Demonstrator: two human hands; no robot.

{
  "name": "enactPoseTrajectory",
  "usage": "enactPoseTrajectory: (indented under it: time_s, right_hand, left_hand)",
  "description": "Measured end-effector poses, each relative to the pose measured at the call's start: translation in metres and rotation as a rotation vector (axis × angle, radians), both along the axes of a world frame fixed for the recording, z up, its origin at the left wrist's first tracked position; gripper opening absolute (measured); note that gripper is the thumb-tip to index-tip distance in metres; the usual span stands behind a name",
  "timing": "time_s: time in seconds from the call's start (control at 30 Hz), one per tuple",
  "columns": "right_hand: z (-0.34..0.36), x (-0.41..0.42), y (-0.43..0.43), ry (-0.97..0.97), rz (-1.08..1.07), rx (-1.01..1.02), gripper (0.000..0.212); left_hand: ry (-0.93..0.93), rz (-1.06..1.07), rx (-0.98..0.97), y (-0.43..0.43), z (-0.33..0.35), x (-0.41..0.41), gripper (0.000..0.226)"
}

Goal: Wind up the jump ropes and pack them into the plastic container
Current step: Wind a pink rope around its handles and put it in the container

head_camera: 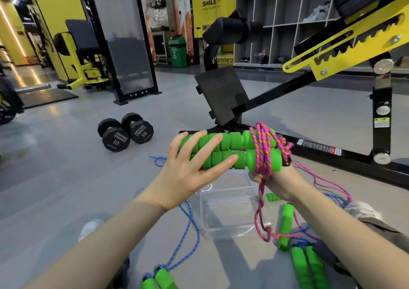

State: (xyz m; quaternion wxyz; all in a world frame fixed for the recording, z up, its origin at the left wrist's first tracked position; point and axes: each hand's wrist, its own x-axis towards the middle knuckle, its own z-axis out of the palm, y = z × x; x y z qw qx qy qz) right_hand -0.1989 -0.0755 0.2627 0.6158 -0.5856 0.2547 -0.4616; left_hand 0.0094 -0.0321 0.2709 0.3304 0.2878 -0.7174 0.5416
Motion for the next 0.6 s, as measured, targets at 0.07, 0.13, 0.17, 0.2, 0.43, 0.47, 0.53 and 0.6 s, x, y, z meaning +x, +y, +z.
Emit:
enactPoseTrajectory:
  time_s: [0.07,0.13,0.17,0.2,0.43,0.47,0.53,0.6]
  right_hand:
    - [-0.003,0.011,0.003,-0.019,-0.01,0.105,0.027]
    - [-0.002,0.023,0.011,-0.03,-0.013,0.162,0.034]
    - [-0.001,0.027,0.014,-0.027,-0.013,0.185,0.036]
    - [0.001,0.032,0.019,-0.006,-0.005,0.2,0.036]
    - [0.028,0.035,0.037,0.306,0.096,0.133,0.032]
    - [0.034,0.033,0.038,0.369,0.107,0.102,0.031]
    - [0.042,0.027,0.039,0.499,0.154,0.04,0.027]
    - [0.048,0.022,0.041,0.595,0.213,-0.002,0.024]
  left_hand:
    - [0.036,0.045,-0.005,-0.003,-0.002,0.006,0.034]
    - [0.067,0.106,-0.018,-0.007,-0.003,0.017,0.041]
    - [0.077,0.142,-0.018,-0.01,-0.005,0.024,0.045]
    - [0.085,0.18,-0.01,-0.011,-0.006,0.031,0.049]
    - [0.114,0.377,0.036,-0.017,-0.013,0.062,0.054]
    - [0.111,0.385,0.037,-0.018,-0.013,0.063,0.055]
    - [0.097,0.404,0.04,-0.018,-0.015,0.063,0.06]
    - [0.085,0.428,0.058,-0.019,-0.017,0.063,0.061]
